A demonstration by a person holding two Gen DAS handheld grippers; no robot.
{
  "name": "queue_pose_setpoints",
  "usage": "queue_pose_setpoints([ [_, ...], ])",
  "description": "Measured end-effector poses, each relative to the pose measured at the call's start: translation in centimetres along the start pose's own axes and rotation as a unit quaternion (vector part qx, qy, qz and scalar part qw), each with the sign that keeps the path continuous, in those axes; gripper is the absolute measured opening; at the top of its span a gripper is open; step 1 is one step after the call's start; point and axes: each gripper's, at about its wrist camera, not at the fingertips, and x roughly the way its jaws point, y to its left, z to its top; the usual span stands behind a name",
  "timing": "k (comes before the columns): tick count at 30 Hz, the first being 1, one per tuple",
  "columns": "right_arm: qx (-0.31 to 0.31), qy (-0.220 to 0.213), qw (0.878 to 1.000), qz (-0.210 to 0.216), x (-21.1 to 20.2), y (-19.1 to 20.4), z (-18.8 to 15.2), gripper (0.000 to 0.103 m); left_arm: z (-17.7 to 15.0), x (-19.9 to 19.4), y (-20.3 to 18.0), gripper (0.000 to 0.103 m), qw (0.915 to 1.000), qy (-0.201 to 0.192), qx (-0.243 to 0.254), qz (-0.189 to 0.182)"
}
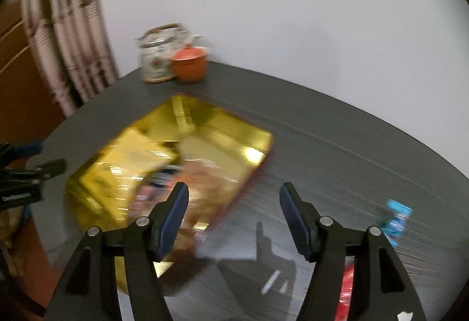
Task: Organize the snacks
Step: 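Grasp the blue-and-white candy packet with the right gripper while the left gripper approaches the red packet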
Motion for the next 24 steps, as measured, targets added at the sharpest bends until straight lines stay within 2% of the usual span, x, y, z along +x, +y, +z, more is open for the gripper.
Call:
queue_pose_setpoints([
  [6, 0.054, 0.019, 0.995, -0.079, 0.8, -8.5, -1.3, 0.062, -0.1, -0.1, -0.1, 0.081, 1.0, -0.005, 0.0, -0.008],
  [9, 0.076, 0.03, 0.992, -0.101, 1.4, -11.9, -1.9, 0.062, -0.1, -0.2, -0.1, 0.081, 0.9998, -0.011, 0.001, -0.015],
  [15, 0.108, 0.045, 0.987, -0.108, 2.7, -15.9, -3.2, 0.06, -0.2, -0.4, -0.6, 0.081, 0.9994, -0.029, 0.016, -0.008],
  [20, 0.111, 0.057, 0.987, -0.104, 4.4, -16.9, -3.8, 0.047, -0.4, -0.7, -1.3, 0.081, 0.9986, -0.044, 0.028, -0.002],
  [24, 0.119, 0.06, 0.986, -0.097, 4.9, -17.6, -4.3, 0.042, -0.7, -1.3, -2.4, 0.081, 0.9985, -0.044, 0.034, -0.002],
])
